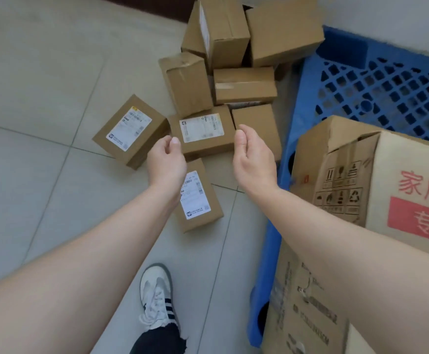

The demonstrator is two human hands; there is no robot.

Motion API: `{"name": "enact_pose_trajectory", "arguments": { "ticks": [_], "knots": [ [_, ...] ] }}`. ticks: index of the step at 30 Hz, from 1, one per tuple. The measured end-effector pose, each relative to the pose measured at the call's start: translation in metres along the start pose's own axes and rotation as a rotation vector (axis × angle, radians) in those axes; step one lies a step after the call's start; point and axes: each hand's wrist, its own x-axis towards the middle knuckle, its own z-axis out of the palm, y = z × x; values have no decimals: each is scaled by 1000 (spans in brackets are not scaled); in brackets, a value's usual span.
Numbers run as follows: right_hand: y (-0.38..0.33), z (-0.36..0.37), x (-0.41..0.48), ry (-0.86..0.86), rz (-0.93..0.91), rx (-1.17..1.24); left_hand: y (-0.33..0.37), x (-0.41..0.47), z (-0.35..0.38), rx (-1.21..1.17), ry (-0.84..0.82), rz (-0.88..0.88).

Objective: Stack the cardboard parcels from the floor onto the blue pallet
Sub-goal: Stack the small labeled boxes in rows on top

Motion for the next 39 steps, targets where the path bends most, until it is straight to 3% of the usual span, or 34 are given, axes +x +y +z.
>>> {"name": "enact_pose_trajectory", "arguments": {
  "ticks": [13, 22, 32, 39],
  "knots": [
    [116, 131, 0, -187, 221, -164, -166, 64, 12, 120, 39, -115],
    [155, 169, 1, -273, 310, -128, -209, 81, 33, 36, -53, -281],
    [138, 160, -1, -197, 251, -67, -194, 74, 29, 64, -47, -141],
    [93, 113, -4, -26, 160, -2, -132, 46, 18, 118, -1, 156]
  ]
}}
